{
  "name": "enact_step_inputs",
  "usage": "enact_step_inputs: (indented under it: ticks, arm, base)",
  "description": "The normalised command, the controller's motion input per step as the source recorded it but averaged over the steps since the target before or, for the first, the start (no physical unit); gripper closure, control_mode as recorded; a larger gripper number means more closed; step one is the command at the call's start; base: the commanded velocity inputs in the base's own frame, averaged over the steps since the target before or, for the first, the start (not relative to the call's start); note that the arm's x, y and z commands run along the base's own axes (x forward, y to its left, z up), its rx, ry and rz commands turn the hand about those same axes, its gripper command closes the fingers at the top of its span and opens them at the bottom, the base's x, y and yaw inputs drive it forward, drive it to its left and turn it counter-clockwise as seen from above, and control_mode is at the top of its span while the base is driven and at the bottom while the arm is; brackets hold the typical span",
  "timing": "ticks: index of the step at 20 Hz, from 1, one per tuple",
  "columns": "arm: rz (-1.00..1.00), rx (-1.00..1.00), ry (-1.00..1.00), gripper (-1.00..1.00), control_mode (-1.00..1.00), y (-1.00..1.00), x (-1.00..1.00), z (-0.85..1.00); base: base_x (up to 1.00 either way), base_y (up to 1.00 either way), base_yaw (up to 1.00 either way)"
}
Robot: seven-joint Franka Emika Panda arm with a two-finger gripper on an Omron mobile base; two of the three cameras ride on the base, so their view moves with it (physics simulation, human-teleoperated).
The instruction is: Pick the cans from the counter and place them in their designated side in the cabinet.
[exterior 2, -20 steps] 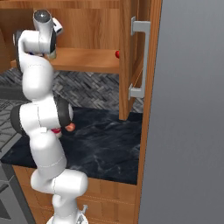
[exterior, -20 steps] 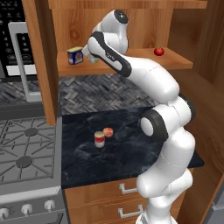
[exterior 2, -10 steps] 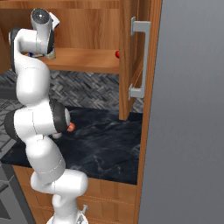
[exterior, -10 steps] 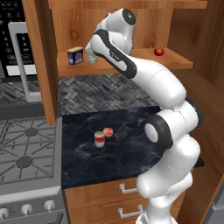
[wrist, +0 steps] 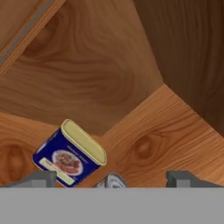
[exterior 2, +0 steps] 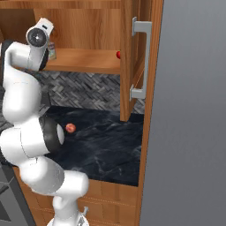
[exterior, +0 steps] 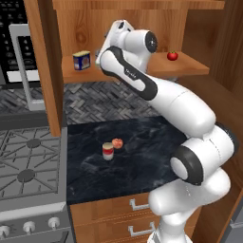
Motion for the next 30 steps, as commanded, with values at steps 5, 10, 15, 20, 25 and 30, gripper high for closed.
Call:
enact_step_inputs:
  ticks: [5, 10, 15, 20, 25, 30]
  arm:
    - [0.02, 0.00, -0.09, -1.00, -1.00, -0.24, -0.71, 0.02]
    - [0.00, 0.00, 0.00, -1.00, -1.00, -0.27, -0.85, 0.07]
    - [0.00, 0.00, 0.00, -1.00, -1.00, -0.19, -0.95, 0.12]
    - [0.00, 0.00, 0.00, -1.00, -1.00, -0.16, -0.99, 0.16]
    - [-0.02, 0.00, 0.08, -1.00, -1.00, -0.17, -0.93, 0.12]
    - [-0.05, 0.00, 0.25, -1.00, -1.00, -0.17, -0.79, 0.03]
  base:
    - [0.00, 0.00, 0.00]
    - [0.00, 0.00, 0.00]
    - [0.00, 0.00, 0.00]
    - [0.00, 0.00, 0.00]
    - [0.00, 0.00, 0.00]
    - [0.00, 0.00, 0.00]
